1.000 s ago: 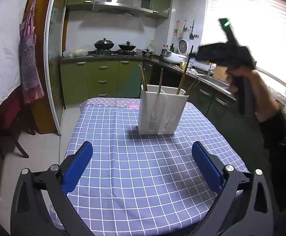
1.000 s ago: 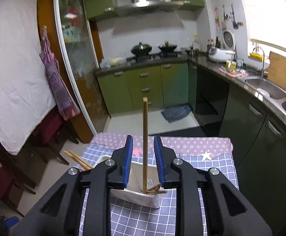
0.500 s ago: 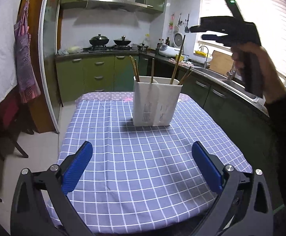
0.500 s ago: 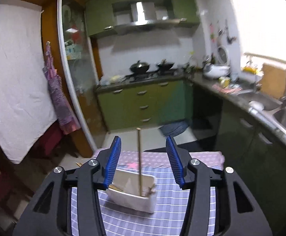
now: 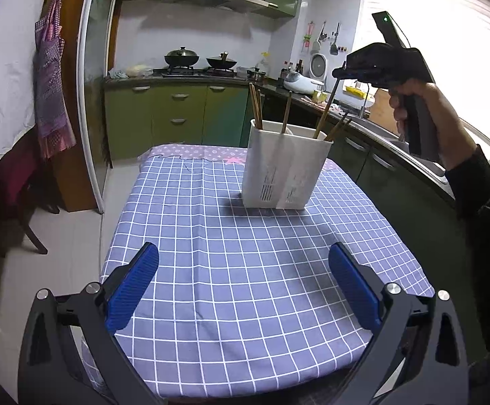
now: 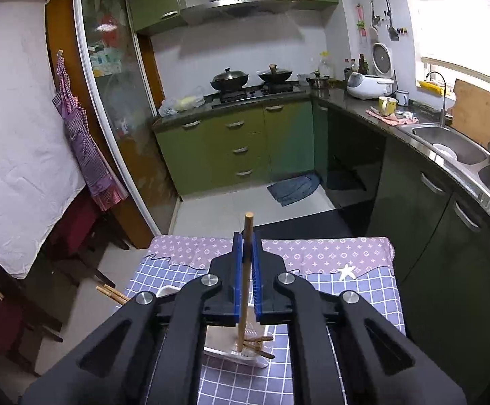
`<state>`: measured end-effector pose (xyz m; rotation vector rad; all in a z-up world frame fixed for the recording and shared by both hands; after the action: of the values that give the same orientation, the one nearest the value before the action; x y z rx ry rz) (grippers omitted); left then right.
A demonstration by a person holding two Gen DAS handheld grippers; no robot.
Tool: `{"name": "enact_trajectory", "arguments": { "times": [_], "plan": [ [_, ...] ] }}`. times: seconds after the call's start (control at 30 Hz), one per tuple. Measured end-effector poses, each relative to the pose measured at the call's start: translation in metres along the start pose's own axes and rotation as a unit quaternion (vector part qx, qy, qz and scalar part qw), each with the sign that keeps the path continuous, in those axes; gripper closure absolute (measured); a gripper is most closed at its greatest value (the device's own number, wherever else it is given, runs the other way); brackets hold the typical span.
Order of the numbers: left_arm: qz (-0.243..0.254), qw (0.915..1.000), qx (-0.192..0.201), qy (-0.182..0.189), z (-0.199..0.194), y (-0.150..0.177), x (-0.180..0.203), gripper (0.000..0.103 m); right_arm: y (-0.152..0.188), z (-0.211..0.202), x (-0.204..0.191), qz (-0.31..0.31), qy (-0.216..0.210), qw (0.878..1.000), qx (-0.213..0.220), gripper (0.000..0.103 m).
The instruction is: Organize utensils
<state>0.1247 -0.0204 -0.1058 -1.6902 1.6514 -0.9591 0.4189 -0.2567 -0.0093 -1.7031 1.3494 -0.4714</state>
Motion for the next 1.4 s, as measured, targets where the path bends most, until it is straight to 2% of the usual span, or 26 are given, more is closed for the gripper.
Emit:
{"name": "enact_trajectory", "arguments": {
  "times": [0.13, 0.3, 0.47, 0.53, 0.57, 0.67, 0.73, 0.8, 0.87, 0.9, 0.97, 1.17, 1.27, 1.4],
  "plan": [
    [-0.001, 1.0, -0.008, 0.002, 0.004, 0.003, 0.001, 0.007, 0.009, -0.003, -0.009, -0.021, 0.001, 1.0, -0.001, 0.097],
    [0.003, 0.9998, -0.013, 0.013, 0.004, 0.006, 0.01, 0.007, 0.03, 0.022, -0.011, -0.034, 0.018, 0.999, -0.038, 0.097],
    [0.012, 0.9997, -0.015, 0.012, 0.005, 0.006, 0.014, 0.007, 0.051, 0.029, -0.014, -0.04, 0.006, 0.997, -0.058, 0.095],
    [0.011, 0.9997, -0.017, 0.013, 0.006, 0.007, 0.015, 0.007, 0.047, 0.01, -0.016, -0.039, 0.001, 0.999, -0.026, 0.073],
    [0.011, 0.9997, -0.017, 0.012, 0.006, 0.006, 0.015, 0.007, 0.042, -0.001, -0.018, -0.045, 0.003, 0.999, -0.003, 0.057],
    [0.011, 0.9996, -0.022, 0.013, 0.01, 0.008, 0.017, 0.007, 0.034, -0.034, -0.023, -0.051, -0.001, 0.998, 0.036, 0.055],
    [0.011, 0.9996, -0.024, 0.015, 0.011, 0.009, 0.018, 0.007, 0.036, -0.064, -0.027, -0.043, -0.024, 0.997, 0.063, 0.052],
    [0.01, 0.9995, -0.025, 0.017, 0.012, 0.01, 0.02, 0.007, 0.045, -0.091, -0.029, -0.037, -0.039, 0.995, 0.082, 0.043],
    [0.009, 0.9994, -0.027, 0.02, 0.014, 0.012, 0.021, 0.007, 0.066, -0.114, -0.03, -0.032, -0.055, 0.994, 0.094, 0.036],
    [0.009, 0.9993, -0.029, 0.021, 0.015, 0.013, 0.022, 0.007, 0.086, -0.125, -0.029, -0.03, -0.061, 0.993, 0.096, 0.031],
    [0.01, 0.9992, -0.033, 0.023, 0.018, 0.015, 0.024, 0.007, 0.115, -0.138, -0.025, -0.025, -0.06, 0.993, 0.095, 0.026],
    [0.018, 0.9988, -0.039, 0.024, 0.021, 0.022, 0.031, 0.007, 0.237, -0.15, -0.009, -0.001, -0.048, 0.997, 0.058, 0.015],
    [0.024, 0.9988, -0.037, 0.021, 0.018, 0.024, 0.034, 0.007, 0.272, -0.154, -0.008, -0.001, -0.049, 0.998, 0.043, 0.006],
    [0.028, 0.9991, -0.026, 0.017, 0.005, 0.026, 0.04, 0.007, 0.286, -0.171, -0.016, -0.005, -0.052, 0.997, 0.051, 0.005]
  ]
}}
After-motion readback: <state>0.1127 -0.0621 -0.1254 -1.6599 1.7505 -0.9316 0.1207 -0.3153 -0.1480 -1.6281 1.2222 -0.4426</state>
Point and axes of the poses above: each gripper's, at about its wrist camera, not at the fingertips, and z roughly the way its jaws point, x to its right, y to its underside, the point moved 8 cm from there along z, roughly the way its jaws point, and after that the axes turned 5 degrees about -y, right-handed, at the moved point
